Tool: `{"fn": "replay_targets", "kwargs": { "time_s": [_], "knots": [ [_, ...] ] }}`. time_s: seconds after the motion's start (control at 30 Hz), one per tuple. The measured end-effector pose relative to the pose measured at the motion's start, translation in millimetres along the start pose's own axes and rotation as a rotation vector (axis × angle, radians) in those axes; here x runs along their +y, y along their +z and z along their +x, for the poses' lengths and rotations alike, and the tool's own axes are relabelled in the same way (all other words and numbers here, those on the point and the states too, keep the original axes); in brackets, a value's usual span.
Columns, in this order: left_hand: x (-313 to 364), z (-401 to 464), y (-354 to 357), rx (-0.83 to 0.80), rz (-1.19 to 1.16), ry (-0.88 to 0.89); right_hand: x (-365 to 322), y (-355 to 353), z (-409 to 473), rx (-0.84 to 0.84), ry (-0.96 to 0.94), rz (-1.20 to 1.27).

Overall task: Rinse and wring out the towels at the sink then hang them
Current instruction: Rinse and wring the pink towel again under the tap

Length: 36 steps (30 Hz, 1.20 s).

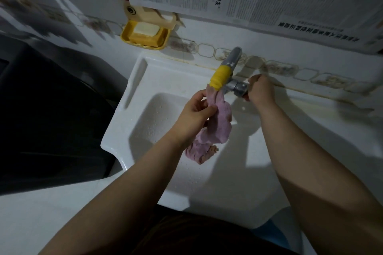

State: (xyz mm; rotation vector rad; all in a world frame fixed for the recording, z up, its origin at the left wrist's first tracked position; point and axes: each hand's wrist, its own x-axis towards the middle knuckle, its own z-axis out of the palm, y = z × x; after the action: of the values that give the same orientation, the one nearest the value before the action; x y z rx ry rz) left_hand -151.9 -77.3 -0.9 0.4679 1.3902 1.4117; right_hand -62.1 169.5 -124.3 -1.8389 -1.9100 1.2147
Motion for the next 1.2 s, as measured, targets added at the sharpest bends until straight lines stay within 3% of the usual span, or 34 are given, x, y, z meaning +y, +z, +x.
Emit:
{"fn": "replay_targets", "kwargs": {
  "time_s": [0.27,0.33,0.43,0.5,0.57,0.63,0.7,0.8,0.93,1.1,1.2],
  "knots": [
    [1,-3,2,0.015,0.002,-0.017,-34,-14,-47,0.011,0.024,0.014],
    [1,-5,2,0.014,0.006,-0.046,-47,-21,-71,-0.082,0.130,0.030],
    [1,-6,0,0.059,-0.011,-0.096,-61,-26,-114,-0.351,0.218,0.026],
    [-1,-6,-2,0.113,-0.002,-0.093,-63,-24,-140,-0.478,0.125,0.219],
    [-4,-6,-5,0.153,0.025,-0.059,-60,-18,-162,-0.532,-0.102,0.334],
    [-5,-5,-8,0.203,0.104,-0.023,-55,-12,-174,-0.489,-0.271,0.284],
    [-9,-2,-13,0.271,0.211,0.016,-51,-8,-175,-0.390,-0.326,0.235],
    [-12,0,-20,0.352,0.217,0.022,-50,-8,-171,-0.335,-0.336,0.203],
    [-12,0,-22,0.324,0.200,0.033,-57,-3,-173,-0.339,-0.274,0.365],
    [-15,6,-19,0.400,0.155,0.075,-63,-1,-171,-0.095,-0.346,0.025],
    [-20,11,-25,0.390,0.182,0.107,-68,-5,-170,-0.133,-0.320,0.105]
  ]
}}
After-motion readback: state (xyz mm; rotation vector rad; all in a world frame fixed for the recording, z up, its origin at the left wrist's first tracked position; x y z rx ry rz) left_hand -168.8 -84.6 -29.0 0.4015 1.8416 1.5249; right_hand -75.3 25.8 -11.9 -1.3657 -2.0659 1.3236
